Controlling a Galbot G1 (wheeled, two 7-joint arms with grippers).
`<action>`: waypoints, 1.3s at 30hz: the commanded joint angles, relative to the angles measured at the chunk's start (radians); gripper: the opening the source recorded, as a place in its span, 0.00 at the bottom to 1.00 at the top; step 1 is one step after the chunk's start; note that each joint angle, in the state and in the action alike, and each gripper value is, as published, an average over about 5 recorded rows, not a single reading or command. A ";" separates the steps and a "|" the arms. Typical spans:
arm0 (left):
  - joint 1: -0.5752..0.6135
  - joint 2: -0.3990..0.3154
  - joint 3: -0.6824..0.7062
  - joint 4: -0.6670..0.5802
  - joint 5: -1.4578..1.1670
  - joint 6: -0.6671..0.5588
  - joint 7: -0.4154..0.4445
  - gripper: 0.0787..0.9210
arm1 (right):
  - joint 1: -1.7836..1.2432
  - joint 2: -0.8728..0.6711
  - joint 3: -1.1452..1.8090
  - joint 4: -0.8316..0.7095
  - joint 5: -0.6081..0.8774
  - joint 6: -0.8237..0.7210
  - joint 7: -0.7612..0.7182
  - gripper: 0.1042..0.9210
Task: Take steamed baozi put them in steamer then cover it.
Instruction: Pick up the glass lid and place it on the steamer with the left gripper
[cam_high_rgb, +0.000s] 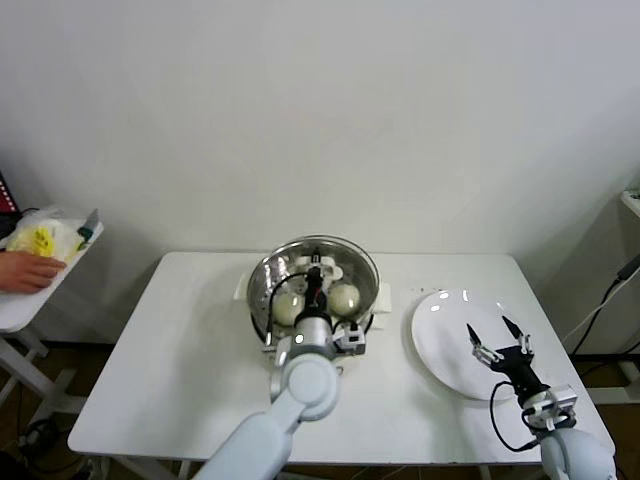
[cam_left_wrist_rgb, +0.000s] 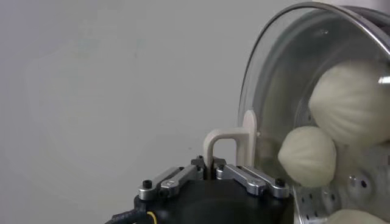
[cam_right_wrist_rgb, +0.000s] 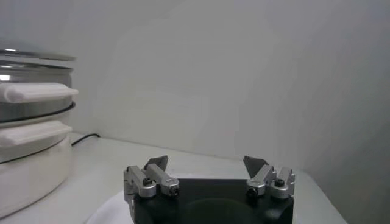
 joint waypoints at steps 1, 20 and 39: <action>0.002 -0.010 -0.001 0.022 0.022 0.006 0.012 0.08 | 0.000 0.000 0.004 -0.002 -0.003 0.002 -0.002 0.88; 0.030 -0.002 -0.001 0.021 0.020 0.013 0.002 0.08 | 0.009 0.002 0.006 -0.009 -0.011 0.006 -0.007 0.88; 0.024 0.019 0.001 -0.027 -0.043 0.020 -0.015 0.10 | 0.006 0.008 0.020 -0.012 -0.019 -0.003 -0.030 0.88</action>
